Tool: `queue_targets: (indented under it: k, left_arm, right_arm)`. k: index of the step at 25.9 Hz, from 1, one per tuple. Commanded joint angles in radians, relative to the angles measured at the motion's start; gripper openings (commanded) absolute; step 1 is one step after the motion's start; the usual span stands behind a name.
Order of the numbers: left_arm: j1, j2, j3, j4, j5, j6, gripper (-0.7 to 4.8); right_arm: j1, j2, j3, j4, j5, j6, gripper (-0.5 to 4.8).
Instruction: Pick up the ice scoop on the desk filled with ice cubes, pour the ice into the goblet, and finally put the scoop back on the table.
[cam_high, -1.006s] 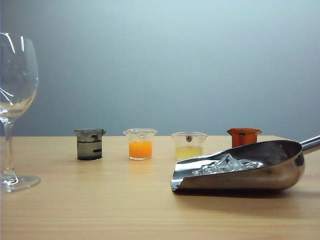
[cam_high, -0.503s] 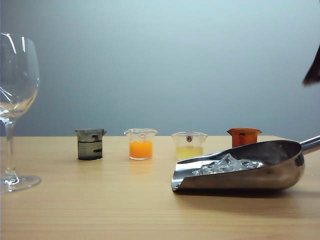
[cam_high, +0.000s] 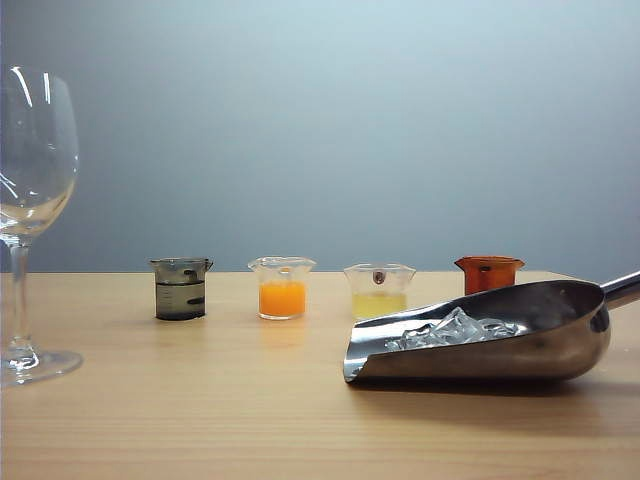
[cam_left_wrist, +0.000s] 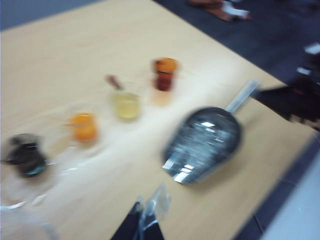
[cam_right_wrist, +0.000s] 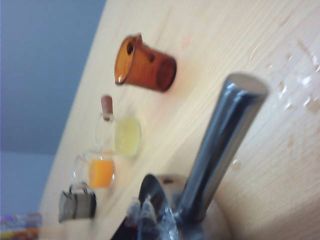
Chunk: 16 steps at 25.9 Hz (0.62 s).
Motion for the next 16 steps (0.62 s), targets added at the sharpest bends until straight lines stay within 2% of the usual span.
queue_targets:
  k: [1,4,9,10,11,12,13,16]
  left_arm:
    - [-0.094,0.031,0.005,-0.008,-0.069,-0.01,-0.05]
    - [-0.19,0.098,0.005,-0.003,-0.125,-0.009,-0.05]
    - [-0.208,0.163,0.005,-0.002,-0.101,-0.009,-0.05]
    - [-0.208,0.168,0.004,-0.002,-0.101,-0.009,-0.05]
    - [-0.208,0.169,0.004,0.001,-0.101,-0.009,-0.05]
    - [-0.208,0.17,0.004,0.005,-0.101,-0.009,-0.05]
    - [-0.208,0.17,0.004,0.008,-0.101,-0.009,-0.05]
    - [-0.208,0.172,0.004,0.012,-0.102,-0.009,-0.05]
  right_arm:
    - [-0.002,-0.024,-0.029,0.026,0.025,0.012,-0.06]
    - [-0.001,-0.015,-0.045,-0.029,0.021,0.015,-0.05]
    - [-0.002,-0.003,-0.045,-0.045,0.14,0.013,0.05]
    - [-0.002,-0.002,-0.046,-0.047,0.163,0.006,1.49]
    - [-0.002,-0.002,-0.046,-0.047,0.171,0.001,2.54]
    - [-0.002,0.0,-0.046,-0.045,0.173,-0.006,3.91]
    - [-0.004,0.002,-0.046,-0.044,0.173,-0.007,4.76]
    - [-0.007,0.015,-0.05,-0.023,0.15,-0.013,4.79]
